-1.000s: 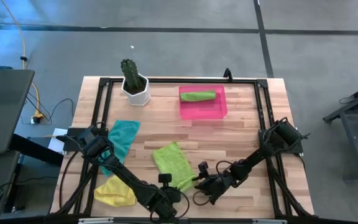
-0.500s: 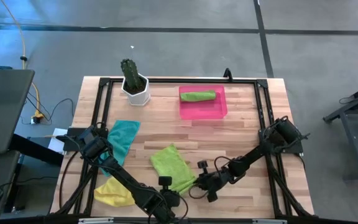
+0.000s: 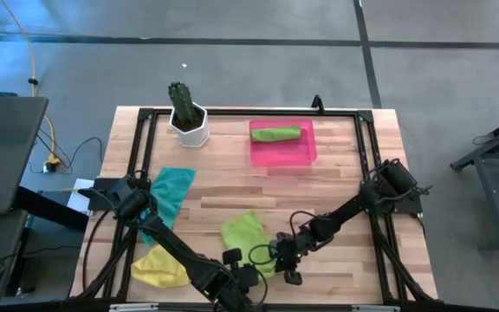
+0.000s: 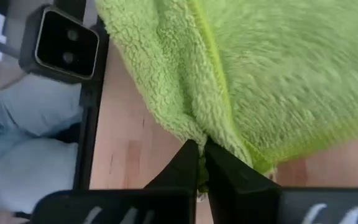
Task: Roll microfiber towels into tight, uniform cylinder then place into a basket
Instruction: Roll the light green microfiber cloth
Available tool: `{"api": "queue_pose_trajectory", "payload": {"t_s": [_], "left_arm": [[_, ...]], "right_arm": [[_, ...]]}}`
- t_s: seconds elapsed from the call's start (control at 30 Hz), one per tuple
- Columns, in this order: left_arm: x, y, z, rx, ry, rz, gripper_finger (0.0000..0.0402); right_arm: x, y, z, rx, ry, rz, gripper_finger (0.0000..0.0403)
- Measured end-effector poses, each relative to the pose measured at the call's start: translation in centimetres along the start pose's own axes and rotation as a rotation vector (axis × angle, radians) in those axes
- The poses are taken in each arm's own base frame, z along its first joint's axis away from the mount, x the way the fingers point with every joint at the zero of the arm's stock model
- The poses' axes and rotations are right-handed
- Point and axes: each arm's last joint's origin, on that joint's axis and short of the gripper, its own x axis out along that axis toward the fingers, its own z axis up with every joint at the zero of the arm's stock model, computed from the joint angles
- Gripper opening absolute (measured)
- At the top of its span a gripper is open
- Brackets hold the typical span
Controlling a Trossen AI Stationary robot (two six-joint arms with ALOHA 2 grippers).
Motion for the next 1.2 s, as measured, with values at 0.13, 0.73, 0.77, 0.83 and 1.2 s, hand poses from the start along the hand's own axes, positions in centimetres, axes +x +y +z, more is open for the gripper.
{"api": "queue_pose_trajectory", "payload": {"t_s": [0.13,0.73,0.77,0.83,1.2], "left_arm": [[-0.3,-0.1,-0.2,-0.021,0.065,-0.026,0.0016],[-1.0,-1.1,-1.9,0.003,0.084,-0.015,0.0024],[-1.0,-1.3,-2.0,0.030,0.060,-0.010,0.0023],[-1.2,-1.4,-2.2,0.072,0.005,0.036,0.0019],[0.7,0.8,-2.6,-0.028,-0.144,0.239,0.0001]], "right_arm": [[-0.1,-0.3,0.4,0.046,0.016,0.041,0.0004],[-1.4,-4.2,2.8,0.375,0.004,0.067,0.0005],[-1.5,-4.4,2.9,0.389,0.005,0.067,0.0005],[-1.6,-4.9,3.1,0.402,0.004,0.067,0.0005],[-2.0,-5.9,3.6,0.473,-0.003,0.048,0.0005]]}}
